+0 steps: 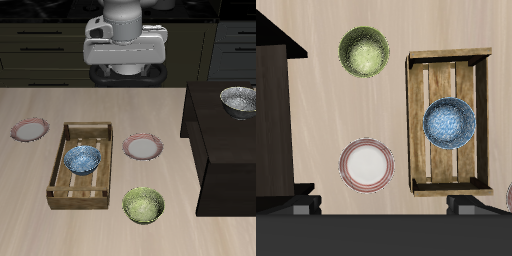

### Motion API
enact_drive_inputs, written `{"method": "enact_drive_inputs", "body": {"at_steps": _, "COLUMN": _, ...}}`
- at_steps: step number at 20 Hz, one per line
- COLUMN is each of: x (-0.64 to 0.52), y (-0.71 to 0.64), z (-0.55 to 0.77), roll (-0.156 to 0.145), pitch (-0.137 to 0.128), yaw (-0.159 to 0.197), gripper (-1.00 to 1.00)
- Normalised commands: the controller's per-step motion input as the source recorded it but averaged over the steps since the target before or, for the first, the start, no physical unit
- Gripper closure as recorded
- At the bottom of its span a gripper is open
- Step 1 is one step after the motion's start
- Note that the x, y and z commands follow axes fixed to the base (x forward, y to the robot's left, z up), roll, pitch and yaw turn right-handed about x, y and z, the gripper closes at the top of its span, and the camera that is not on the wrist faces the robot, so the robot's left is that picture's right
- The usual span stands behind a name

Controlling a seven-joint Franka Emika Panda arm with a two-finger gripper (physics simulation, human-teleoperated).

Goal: Place the green bowl onto the plate that is in the table center and place the black bowl onto the plate that is next to the blue bowl

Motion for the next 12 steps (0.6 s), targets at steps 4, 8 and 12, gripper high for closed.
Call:
{"method": "enact_drive_inputs", "body": {"at_steps": 4, "x": 0.3, "y": 0.01, "z": 0.08, "roll": 0.006, "pitch": 0.007, "yaw": 0.003, "gripper": -1.0}}
{"method": "enact_drive_inputs", "body": {"at_steps": 8, "x": 0.41, "y": 0.0, "z": 0.16, "roll": 0.003, "pitch": -0.02, "yaw": 0.017, "gripper": -1.0}}
{"method": "enact_drive_inputs", "body": {"at_steps": 12, "x": 0.36, "y": 0.03, "z": 0.1, "roll": 0.017, "pitch": 0.009, "yaw": 0.026, "gripper": -1.0}}
